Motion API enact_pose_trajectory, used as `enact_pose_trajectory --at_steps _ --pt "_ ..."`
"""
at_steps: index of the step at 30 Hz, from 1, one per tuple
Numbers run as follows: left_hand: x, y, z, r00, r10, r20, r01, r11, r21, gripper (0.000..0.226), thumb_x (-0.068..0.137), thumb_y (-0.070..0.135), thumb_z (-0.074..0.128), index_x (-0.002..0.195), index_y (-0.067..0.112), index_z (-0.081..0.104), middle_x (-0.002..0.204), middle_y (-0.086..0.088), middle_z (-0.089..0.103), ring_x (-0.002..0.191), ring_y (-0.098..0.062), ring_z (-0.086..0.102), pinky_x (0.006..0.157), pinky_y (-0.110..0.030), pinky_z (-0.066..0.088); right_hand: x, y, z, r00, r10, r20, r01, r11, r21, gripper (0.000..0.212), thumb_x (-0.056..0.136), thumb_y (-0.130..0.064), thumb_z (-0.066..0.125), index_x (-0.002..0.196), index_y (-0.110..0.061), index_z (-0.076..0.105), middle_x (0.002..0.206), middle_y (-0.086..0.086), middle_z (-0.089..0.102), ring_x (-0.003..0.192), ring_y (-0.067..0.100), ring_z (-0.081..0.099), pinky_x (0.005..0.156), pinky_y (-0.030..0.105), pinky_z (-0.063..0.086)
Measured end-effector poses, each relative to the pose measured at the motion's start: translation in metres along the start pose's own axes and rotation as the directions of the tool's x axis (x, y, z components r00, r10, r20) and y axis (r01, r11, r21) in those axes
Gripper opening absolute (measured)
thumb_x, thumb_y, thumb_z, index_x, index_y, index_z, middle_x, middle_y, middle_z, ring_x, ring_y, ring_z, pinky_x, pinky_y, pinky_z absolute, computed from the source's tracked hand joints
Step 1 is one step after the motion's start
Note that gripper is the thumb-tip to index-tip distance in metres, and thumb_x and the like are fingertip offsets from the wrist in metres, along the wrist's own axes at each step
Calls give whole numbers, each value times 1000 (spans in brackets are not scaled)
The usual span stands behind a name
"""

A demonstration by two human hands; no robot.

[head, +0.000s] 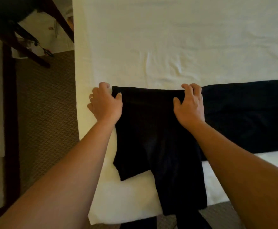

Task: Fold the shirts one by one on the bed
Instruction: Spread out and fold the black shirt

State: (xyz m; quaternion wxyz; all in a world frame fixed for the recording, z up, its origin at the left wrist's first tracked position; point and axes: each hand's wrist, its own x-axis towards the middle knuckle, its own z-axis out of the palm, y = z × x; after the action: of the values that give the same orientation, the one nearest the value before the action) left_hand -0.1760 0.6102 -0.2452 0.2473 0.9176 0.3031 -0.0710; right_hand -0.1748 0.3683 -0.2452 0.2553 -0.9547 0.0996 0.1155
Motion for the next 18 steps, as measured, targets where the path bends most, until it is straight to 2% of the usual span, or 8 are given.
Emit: enact_pose_trajectory --at_steps 2,4,6,8,11,13,16,18 --pt "-27 9 4 975 216 -51 -209 971 115 55 95 40 59 143 23 40 151 -6 39 138 -34 36 107 -50 31 -26 -4 2 996 -63 -70 58 996 -73 53 101 -36 50 150 -22 35 163 3 18 146 28 22 115 48 27" --pt "-53 4 17 880 465 93 -474 863 177 62 99 49 48 153 23 32 163 -7 27 148 -34 25 113 -54 26 -55 2 9 984 -176 5 174 964 -200 56 104 -46 40 155 -25 31 168 2 11 153 26 11 119 49 18" --pt "-55 -11 26 795 522 311 -599 756 263 71 101 64 29 161 28 16 170 -5 7 156 -32 7 121 -54 16 -74 19 17 953 -247 173 292 898 -329 62 105 -56 27 160 -29 17 170 2 -1 156 23 -1 122 48 9" --pt "-38 -28 31 756 490 434 -643 680 353 79 97 74 14 161 34 -5 170 -3 -13 156 -30 -8 125 -55 6 -80 41 24 919 -261 295 370 826 -424 68 103 -63 16 161 -32 0 168 1 -16 154 21 -15 123 47 -1" --pt "-21 -38 31 730 479 488 -674 621 400 82 93 80 7 159 37 -17 167 -3 -24 156 -30 -14 124 -56 -1 -80 60 26 903 -272 333 410 779 -474 71 101 -67 12 160 -33 -11 166 0 -26 152 19 -24 121 46 -7" --pt "-24 -36 30 742 454 494 -662 611 433 82 93 79 7 158 36 -19 167 -4 -26 155 -30 -16 123 -57 -2 -81 60 25 902 -271 337 411 778 -476 71 102 -66 12 160 -32 -12 165 1 -26 152 20 -24 121 46 -8" --pt "-40 -21 29 805 407 431 -588 642 492 79 99 71 13 160 29 -14 168 -8 -19 155 -28 -17 123 -57 -4 -88 52 23 906 -268 327 402 788 -466 71 103 -64 11 160 -29 -11 165 4 -26 152 22 -24 122 47 -8" --pt "-65 -13 30 801 470 370 -598 659 456 75 102 62 19 162 24 -4 170 -11 -10 156 -28 -12 124 -56 0 -104 52 26 889 -317 329 441 782 -440 71 103 -63 13 160 -28 -8 166 5 -24 153 23 -22 121 49 -6"
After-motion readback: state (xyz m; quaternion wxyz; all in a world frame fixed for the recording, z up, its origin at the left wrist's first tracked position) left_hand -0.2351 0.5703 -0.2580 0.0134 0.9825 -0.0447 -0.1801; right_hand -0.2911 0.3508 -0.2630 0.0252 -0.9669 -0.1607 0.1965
